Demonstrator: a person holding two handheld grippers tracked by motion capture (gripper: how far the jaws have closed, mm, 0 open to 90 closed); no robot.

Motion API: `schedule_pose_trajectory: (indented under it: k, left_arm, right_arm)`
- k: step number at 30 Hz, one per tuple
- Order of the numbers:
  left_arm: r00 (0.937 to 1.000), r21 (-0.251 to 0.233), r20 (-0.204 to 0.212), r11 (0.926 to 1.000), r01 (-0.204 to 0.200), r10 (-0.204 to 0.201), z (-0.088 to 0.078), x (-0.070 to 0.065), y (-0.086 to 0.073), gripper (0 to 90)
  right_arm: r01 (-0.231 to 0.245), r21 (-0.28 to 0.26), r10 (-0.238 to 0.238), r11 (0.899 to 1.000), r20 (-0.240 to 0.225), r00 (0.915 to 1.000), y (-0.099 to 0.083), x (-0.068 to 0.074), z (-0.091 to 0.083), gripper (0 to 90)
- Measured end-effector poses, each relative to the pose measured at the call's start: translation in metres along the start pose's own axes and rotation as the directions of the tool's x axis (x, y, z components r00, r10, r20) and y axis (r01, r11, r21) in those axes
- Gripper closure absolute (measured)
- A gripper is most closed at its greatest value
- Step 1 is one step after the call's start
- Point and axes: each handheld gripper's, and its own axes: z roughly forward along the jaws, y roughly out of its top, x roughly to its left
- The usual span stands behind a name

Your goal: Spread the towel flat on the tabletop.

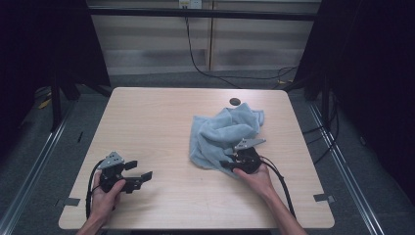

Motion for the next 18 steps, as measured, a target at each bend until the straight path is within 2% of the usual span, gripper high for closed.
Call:
schedule_pose_trajectory:
  k: [3, 4, 5, 12, 13, 16, 18]
  left_arm:
    - [1.0000, -0.005, 0.007, 1.0000, 0.000, 0.000, 0.000, -0.002, 0.001, 19.1]
    - [0.9999, -0.004, 0.012, 1.0000, -0.005, 0.005, 0.000, -0.003, 0.001, 19.3]
    - [0.9999, -0.005, 0.015, 1.0000, -0.004, 0.004, 0.000, -0.003, 0.001, 19.3]
    - [0.9990, -0.015, 0.042, 0.9998, -0.014, 0.015, 0.001, -0.006, 0.002, 20.9]
    - [0.9983, -0.017, 0.056, 0.9997, -0.016, 0.017, 0.001, -0.007, 0.003, 20.9]
    - [0.9971, -0.025, 0.074, 0.9996, -0.015, 0.017, 0.003, -0.010, 0.007, 21.6]
    - [0.9966, -0.033, 0.074, 0.9988, -0.035, 0.038, 0.004, -0.014, 0.010, 23.3]
  right_arm:
    - [0.017, 0.010, -0.017, 1.000, -0.022, 0.9996, -0.002, 0.012, -0.001, 66.5]
    - [0.031, 0.014, -0.030, 0.999, -0.049, 0.9984, -0.004, 0.023, 0.000, 66.6]
    - [0.031, 0.014, -0.030, 0.999, -0.049, 0.9984, -0.004, 0.023, 0.000, 66.6]
    - [0.058, 0.009, -0.057, 0.998, -0.100, 0.9934, -0.007, 0.050, 0.004, 66.4]
    - [0.058, 0.008, -0.056, 0.998, -0.108, 0.9925, -0.008, 0.054, 0.004, 66.3]
    - [0.066, 0.012, -0.064, 0.998, -0.139, 0.9882, -0.007, 0.068, 0.008, 65.3]
    - [0.080, 0.009, -0.077, 0.997, -0.166, 0.9831, -0.007, 0.078, 0.011, 64.9]
